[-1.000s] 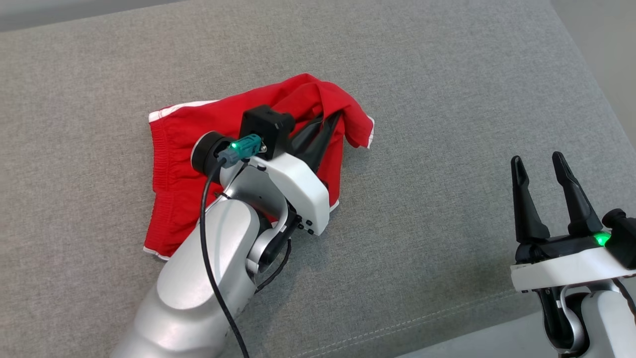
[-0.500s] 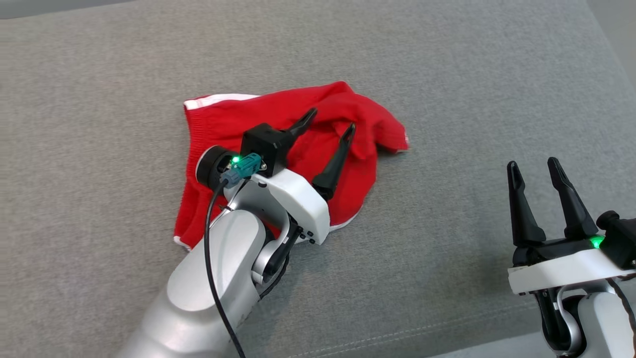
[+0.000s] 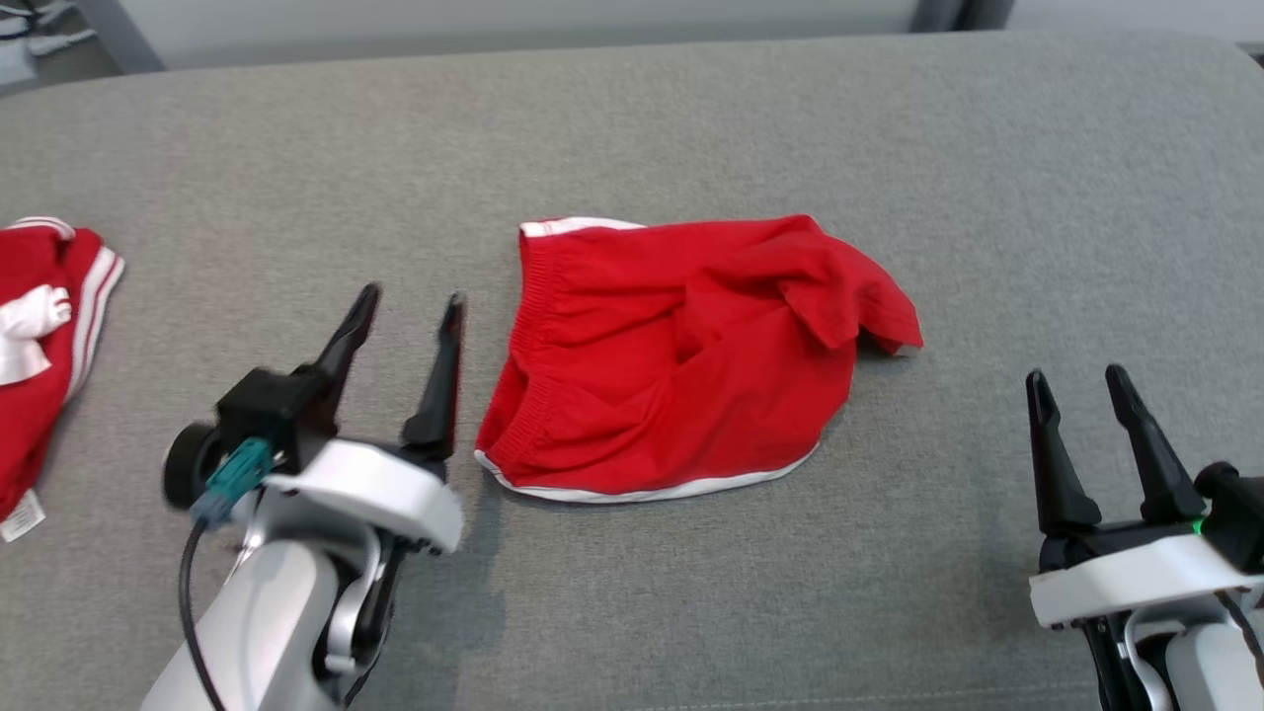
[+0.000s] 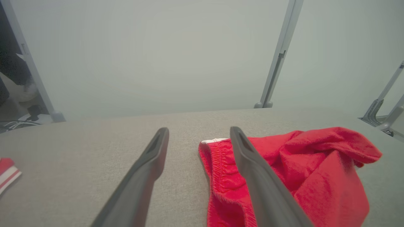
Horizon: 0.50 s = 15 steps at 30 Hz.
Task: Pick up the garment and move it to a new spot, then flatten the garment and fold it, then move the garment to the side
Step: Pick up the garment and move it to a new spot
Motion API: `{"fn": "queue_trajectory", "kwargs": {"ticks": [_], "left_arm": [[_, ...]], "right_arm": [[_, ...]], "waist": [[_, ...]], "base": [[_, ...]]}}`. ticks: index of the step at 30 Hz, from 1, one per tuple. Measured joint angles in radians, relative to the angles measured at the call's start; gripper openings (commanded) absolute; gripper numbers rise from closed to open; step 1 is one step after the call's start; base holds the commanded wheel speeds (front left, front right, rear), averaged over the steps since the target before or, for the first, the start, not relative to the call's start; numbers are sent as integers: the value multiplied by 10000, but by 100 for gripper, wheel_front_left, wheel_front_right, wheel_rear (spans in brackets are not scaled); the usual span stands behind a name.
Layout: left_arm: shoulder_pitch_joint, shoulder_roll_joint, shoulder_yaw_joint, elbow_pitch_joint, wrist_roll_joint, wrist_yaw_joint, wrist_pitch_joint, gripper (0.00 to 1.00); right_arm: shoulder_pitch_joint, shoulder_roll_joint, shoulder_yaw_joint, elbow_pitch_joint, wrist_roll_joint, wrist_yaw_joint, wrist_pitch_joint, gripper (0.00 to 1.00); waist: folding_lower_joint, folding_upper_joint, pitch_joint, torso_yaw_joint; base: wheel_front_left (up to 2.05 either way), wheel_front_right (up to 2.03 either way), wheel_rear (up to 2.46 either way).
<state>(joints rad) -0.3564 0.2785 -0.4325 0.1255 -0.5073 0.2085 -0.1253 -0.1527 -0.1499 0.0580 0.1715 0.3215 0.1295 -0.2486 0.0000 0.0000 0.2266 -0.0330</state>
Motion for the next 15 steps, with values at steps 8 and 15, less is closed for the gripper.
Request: {"fn": "queue_trajectory", "kwargs": {"ticks": [8, 15], "left_arm": [[1557, 640, 497, -479, -309, 395, -161, 100], [2532, 913, 614, -476, -510, 288, -464, 100]], "right_arm": [[432, 0, -98, 65, -144, 0, 0, 100], [1191, 19, -155, 96, -324, 0, 6, 100]], "waist": [[0, 0, -728, 427], [0, 0, -1457, 604]], "base": [[0, 0, 0], [0, 0, 0]]}}
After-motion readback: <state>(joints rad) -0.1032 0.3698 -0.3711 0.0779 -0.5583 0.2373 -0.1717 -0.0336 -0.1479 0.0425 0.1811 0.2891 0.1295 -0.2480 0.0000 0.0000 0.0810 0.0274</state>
